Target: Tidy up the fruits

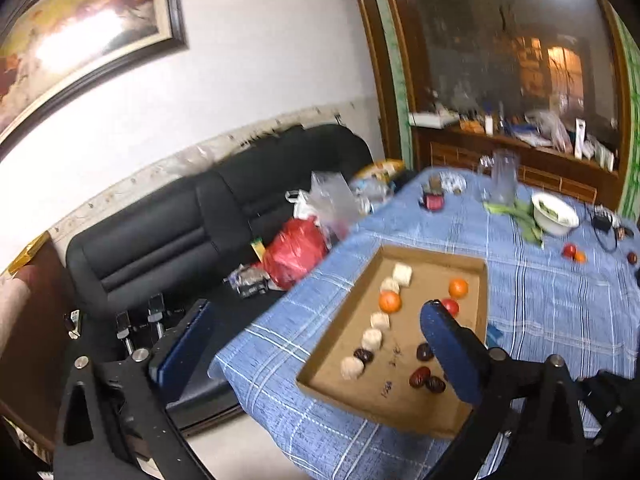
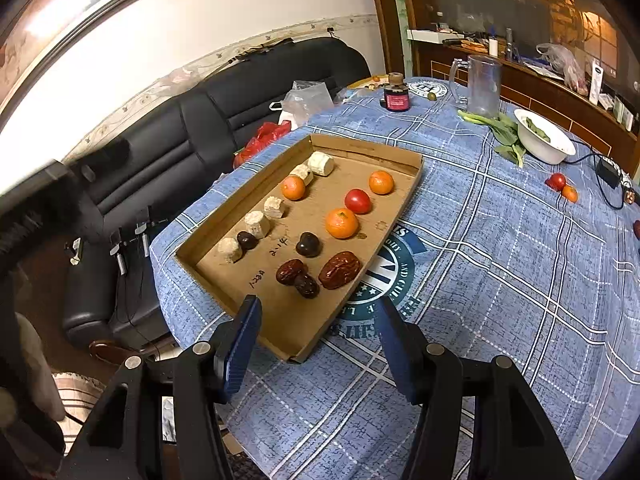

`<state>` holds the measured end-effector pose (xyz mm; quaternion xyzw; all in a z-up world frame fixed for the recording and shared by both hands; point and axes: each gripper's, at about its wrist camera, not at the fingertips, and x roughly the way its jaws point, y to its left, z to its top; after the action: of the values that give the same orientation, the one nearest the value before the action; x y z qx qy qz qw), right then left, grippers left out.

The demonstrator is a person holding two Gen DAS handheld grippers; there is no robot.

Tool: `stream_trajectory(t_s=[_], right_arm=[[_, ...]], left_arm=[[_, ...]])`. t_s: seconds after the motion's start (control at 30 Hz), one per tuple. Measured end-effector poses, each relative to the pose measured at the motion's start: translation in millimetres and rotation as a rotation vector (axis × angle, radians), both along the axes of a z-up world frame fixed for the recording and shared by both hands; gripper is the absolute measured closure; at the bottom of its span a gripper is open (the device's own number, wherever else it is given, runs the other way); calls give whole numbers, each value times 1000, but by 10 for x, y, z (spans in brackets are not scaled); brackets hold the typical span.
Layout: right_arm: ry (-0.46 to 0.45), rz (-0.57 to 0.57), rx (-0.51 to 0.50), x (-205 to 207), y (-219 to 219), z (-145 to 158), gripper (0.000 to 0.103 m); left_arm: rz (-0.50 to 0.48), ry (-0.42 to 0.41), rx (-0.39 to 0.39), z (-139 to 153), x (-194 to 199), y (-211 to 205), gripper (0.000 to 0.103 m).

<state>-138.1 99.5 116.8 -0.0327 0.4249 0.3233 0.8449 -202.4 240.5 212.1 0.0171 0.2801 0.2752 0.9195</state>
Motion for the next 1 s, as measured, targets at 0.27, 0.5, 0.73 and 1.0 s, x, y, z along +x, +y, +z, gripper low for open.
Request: stream_trajectory(t_s=[0.27, 0.5, 0.73, 1.0], right_arm=[[-16, 12, -5, -66, 89, 26, 40], [-12, 10, -13, -81, 152, 7, 40], [-1, 10, -20, -65, 212, -27, 40], [11, 14, -20, -6, 309, -67, 34]], left_arm=[[37, 24, 51, -75, -40, -15, 0], [7, 93, -51, -203, 9, 121, 0], [-15, 157, -124, -358, 86, 211, 0], [-23, 193, -166, -455, 177, 330, 0]])
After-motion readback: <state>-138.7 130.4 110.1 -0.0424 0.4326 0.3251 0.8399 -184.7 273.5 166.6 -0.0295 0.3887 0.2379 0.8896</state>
